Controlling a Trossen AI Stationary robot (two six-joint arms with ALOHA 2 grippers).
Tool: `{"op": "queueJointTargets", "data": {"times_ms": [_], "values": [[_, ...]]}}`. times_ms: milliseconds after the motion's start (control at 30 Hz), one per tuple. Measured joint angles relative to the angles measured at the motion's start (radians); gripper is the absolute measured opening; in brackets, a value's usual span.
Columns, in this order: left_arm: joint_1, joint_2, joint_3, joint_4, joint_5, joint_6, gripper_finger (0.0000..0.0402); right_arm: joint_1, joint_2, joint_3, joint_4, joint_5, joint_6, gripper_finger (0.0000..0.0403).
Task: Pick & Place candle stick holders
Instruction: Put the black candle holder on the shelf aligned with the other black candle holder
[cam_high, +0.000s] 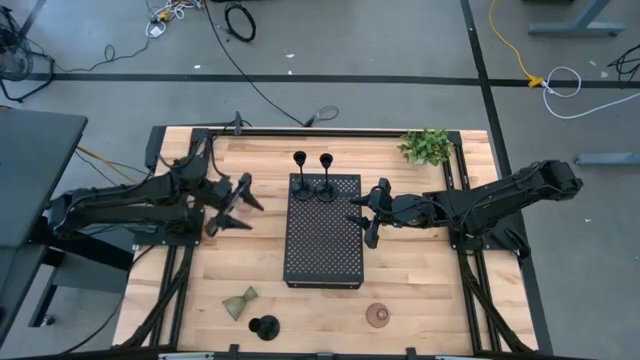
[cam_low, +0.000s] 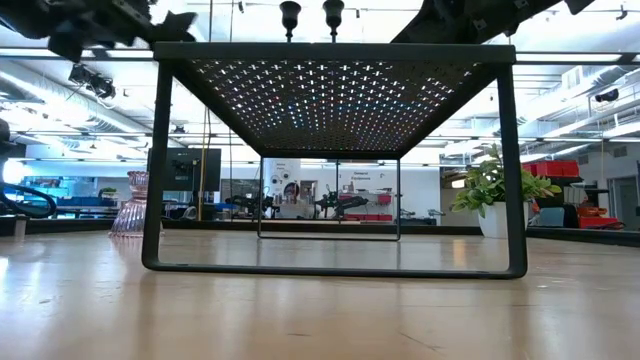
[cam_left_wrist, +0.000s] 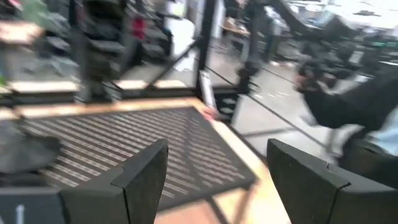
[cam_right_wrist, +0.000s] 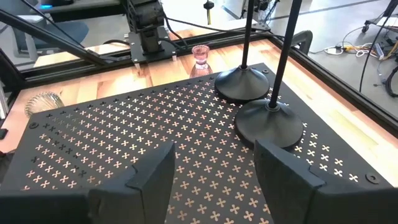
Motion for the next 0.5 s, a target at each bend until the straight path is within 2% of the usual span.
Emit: {"op": "queueJointTargets", "data": {"times_ms": [67,200,500], "values": [[-0.033,-0.014,0.000,-0.056,0.015,-0.005,0.0275,0.000,0.000,0.000,0.004,0.000,0.001,0.0220],[-0.126,-0.016,0.000,-0.066,-0.012,-0.006,0.0275,0.000,0.000,0.000,0.015,0.000,0.021,0.0220],[-0.347,-0.016,-0.001,-0.068,-0.221,-0.014,0.0275,0.000,0.000,0.000,0.017,0.000,0.027,0.0220]]}}
